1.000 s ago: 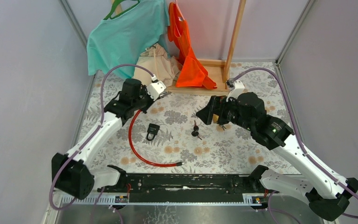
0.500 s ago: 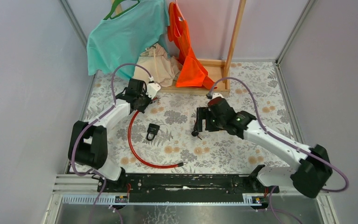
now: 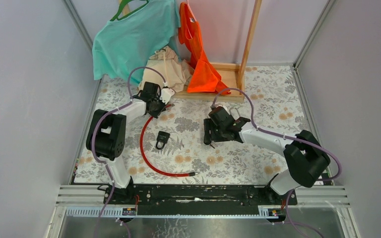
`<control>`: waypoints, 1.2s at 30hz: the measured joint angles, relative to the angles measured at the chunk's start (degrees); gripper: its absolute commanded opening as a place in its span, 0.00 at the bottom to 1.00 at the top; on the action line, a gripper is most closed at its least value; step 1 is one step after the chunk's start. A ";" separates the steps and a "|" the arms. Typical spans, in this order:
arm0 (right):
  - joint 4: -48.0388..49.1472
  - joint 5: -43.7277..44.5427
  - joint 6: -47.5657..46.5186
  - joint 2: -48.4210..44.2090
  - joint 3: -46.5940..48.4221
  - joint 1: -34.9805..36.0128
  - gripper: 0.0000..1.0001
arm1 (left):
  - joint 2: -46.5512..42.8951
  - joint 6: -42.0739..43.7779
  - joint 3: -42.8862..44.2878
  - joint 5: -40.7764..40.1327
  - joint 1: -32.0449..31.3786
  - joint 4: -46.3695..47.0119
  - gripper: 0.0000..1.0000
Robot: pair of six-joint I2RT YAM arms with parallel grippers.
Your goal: Unlock with the key
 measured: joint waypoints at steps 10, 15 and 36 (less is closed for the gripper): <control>2.78 1.40 -0.44 7.80 1.16 0.00 0.58 | 0.02 -1.64 2.91 1.99 1.42 -1.25 1.00; 3.78 1.46 -0.87 9.66 1.75 0.00 0.52 | -4.74 -2.95 3.10 6.84 1.42 -5.79 1.00; 5.44 1.70 -4.76 11.82 3.72 0.00 0.00 | -19.02 -9.03 3.58 8.79 5.11 -11.56 1.00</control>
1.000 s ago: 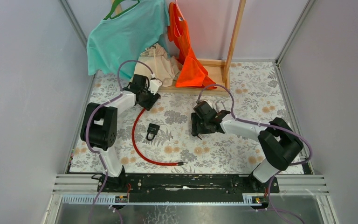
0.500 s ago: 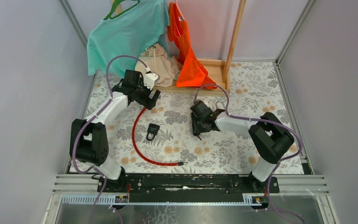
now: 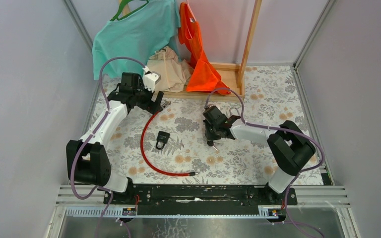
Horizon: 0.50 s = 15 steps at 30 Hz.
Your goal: Unlock with the key
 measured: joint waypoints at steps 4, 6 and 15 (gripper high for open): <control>-0.44 -2.49 -0.85 -3.91 -0.76 0.00 0.00 | 0.28 0.59 0.02 4.57 0.00 -3.78 1.00; -0.31 -4.39 -1.42 -6.08 -0.76 0.00 0.00 | 0.83 1.38 0.17 8.17 0.00 -6.12 1.00; 0.17 -18.75 -3.85 -15.63 -0.70 0.00 0.00 | 1.95 14.62 -0.04 33.33 -0.46 -18.75 1.00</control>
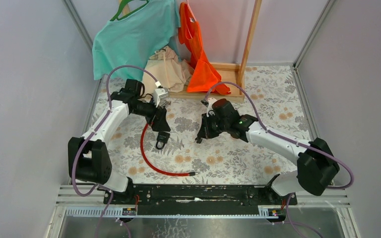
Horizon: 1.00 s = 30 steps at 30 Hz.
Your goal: Unlock with the key
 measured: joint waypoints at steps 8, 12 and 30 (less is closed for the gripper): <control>4.04 -15.78 3.80 -3.76 0.39 0.00 0.00 | -3.04 12.83 -3.41 10.84 -8.48 -7.21 1.00; 7.63 -20.26 8.24 -3.96 0.42 0.00 0.00 | -4.00 14.34 -5.35 12.72 -13.29 -7.58 1.00; 14.12 -24.26 16.70 -5.55 1.05 0.00 0.00 | -8.35 7.65 -9.86 11.47 -17.27 0.74 0.57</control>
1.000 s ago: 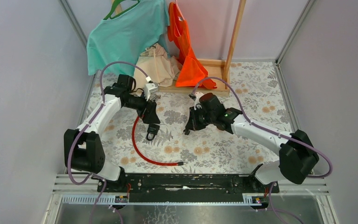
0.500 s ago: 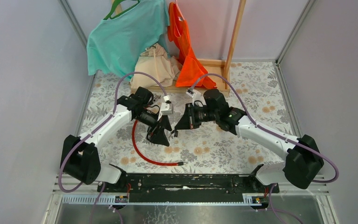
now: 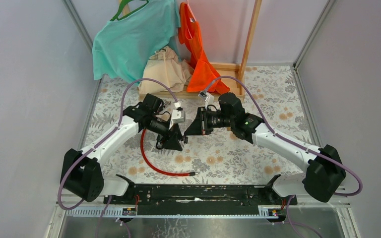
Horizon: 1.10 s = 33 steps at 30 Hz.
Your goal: Unlock with the key
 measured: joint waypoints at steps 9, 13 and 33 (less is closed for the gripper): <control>-0.09 0.04 0.00 0.00 0.00 0.02 0.00 | -4.17 -1.73 -0.96 -5.46 0.00 3.96 0.35; -0.15 0.17 0.00 -0.02 0.00 0.00 0.00 | -4.74 -1.90 -0.98 -6.91 0.00 4.50 0.28; -2.01 1.05 -1.42 -1.51 -0.02 -0.24 0.54 | -7.13 0.00 -0.37 -8.04 -0.31 -0.22 0.00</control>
